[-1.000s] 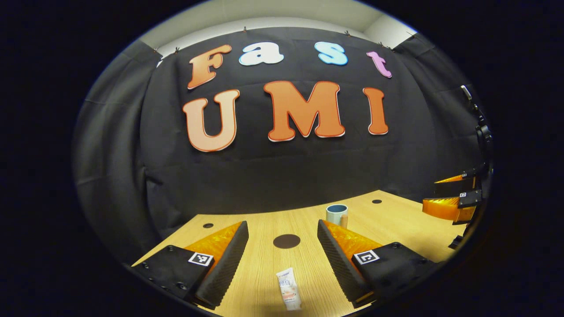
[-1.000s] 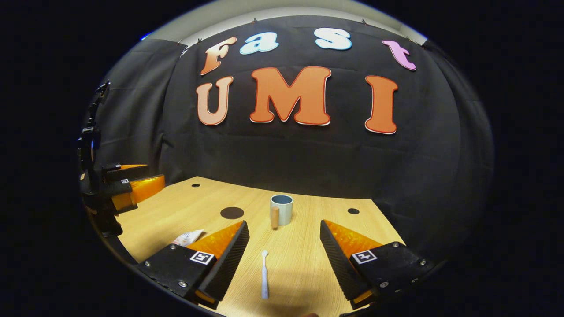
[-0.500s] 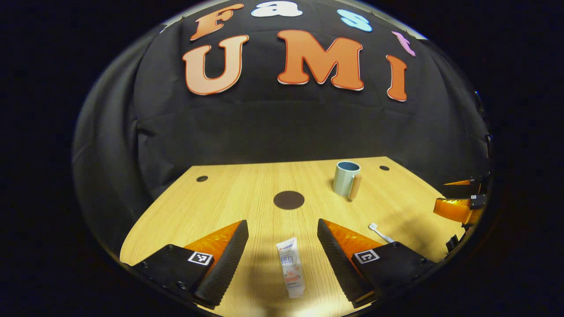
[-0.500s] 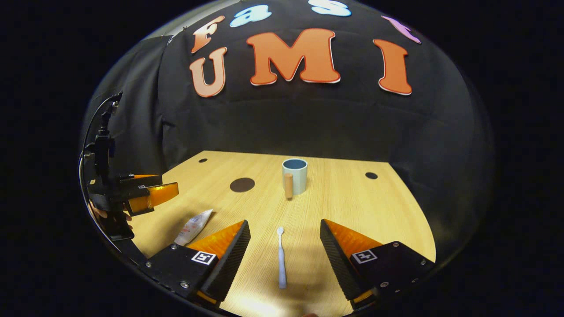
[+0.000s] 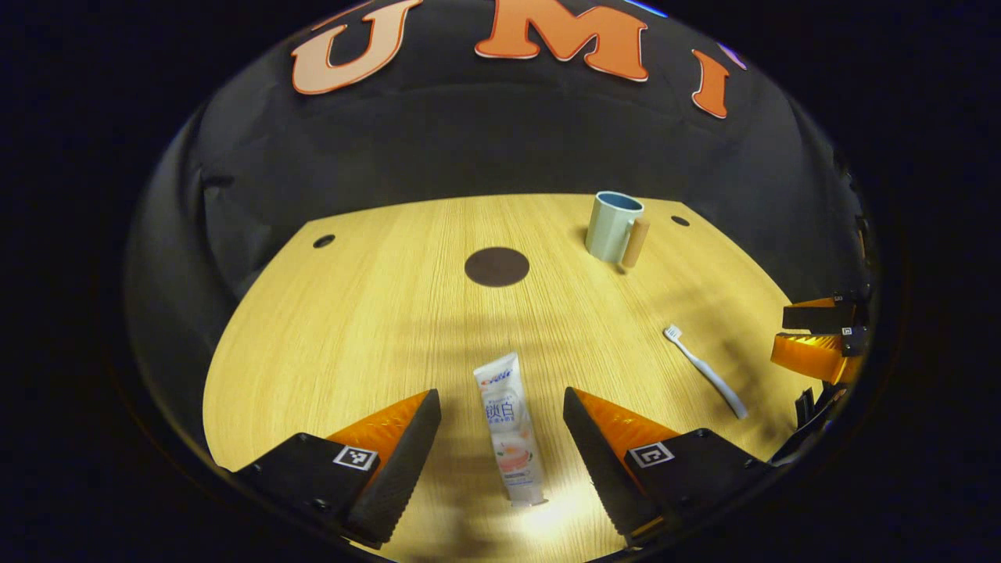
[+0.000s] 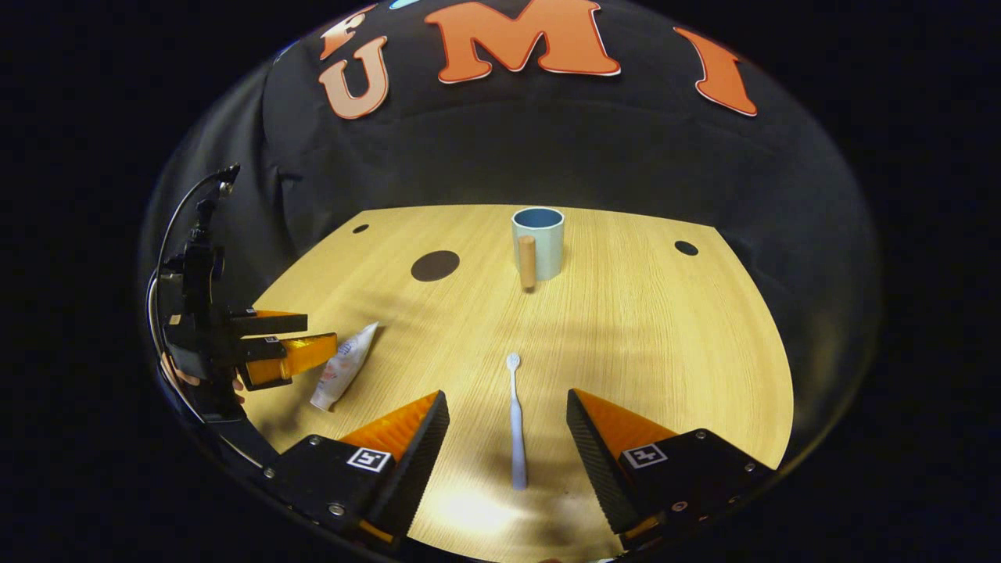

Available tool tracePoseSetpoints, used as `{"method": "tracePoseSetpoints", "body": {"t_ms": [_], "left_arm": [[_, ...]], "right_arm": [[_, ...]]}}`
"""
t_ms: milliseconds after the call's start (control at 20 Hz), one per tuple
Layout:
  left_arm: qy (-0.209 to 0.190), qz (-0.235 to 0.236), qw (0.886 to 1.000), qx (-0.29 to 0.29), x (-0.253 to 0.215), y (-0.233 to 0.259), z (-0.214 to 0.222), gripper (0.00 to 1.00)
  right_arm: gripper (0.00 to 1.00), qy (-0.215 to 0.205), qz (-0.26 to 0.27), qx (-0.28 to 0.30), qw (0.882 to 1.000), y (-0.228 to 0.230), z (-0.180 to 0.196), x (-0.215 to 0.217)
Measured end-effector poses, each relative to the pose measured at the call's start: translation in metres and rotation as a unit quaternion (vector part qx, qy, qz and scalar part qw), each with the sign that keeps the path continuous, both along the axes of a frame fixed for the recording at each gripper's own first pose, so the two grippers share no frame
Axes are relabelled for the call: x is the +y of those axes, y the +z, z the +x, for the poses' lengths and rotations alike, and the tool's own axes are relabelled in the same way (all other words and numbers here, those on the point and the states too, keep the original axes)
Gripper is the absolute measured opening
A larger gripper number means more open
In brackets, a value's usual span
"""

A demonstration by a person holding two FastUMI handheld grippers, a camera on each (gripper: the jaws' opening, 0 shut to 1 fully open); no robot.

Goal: Put the toothbrush and toothpaste on the desktop into the cup, then pick up the cup and place it on the coaster on the desktop.

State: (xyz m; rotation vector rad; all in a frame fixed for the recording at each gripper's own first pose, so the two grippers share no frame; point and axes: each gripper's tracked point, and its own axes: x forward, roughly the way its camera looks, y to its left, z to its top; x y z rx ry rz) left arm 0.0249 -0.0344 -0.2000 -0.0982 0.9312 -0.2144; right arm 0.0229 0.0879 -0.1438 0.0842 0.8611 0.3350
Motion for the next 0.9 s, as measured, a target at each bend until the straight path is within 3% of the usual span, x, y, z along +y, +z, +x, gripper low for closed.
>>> {"method": "tracePoseSetpoints", "body": {"t_ms": [350, 400, 450, 600, 700, 800, 900], "left_arm": [[-0.032, 0.001, 0.996, 0.087, -0.003, -0.016, -0.010, 0.99], [-0.035, 0.000, 0.995, 0.096, -0.003, -0.019, -0.011, 0.99], [-0.040, 0.000, 0.994, 0.106, -0.003, -0.022, -0.012, 0.99], [-0.034, 0.012, 0.991, 0.126, 0.003, -0.031, -0.012, 0.98], [-0.034, 0.019, 0.992, 0.122, 0.002, -0.034, -0.008, 0.94], [-0.039, 0.022, 0.990, 0.131, -0.002, -0.037, -0.008, 0.87], [-0.042, 0.028, 0.991, 0.128, -0.005, -0.033, -0.001, 0.83]], "right_arm": [[0.86, 0.002, -0.012, 0.079, 0.997, -0.035, -0.001, 0.002], [0.80, 0.004, -0.014, 0.085, 0.996, -0.038, -0.002, 0.002], [0.84, 0.006, -0.017, 0.090, 0.996, -0.039, -0.003, 0.002], [0.81, 0.010, -0.034, 0.106, 0.994, -0.054, -0.002, 0.002], [0.75, 0.012, -0.053, 0.121, 0.991, -0.068, -0.001, -0.004], [0.78, 0.012, -0.062, 0.133, 0.989, -0.074, 0.003, -0.008], [0.74, 0.011, -0.073, 0.139, 0.988, -0.080, 0.006, -0.015]]}}
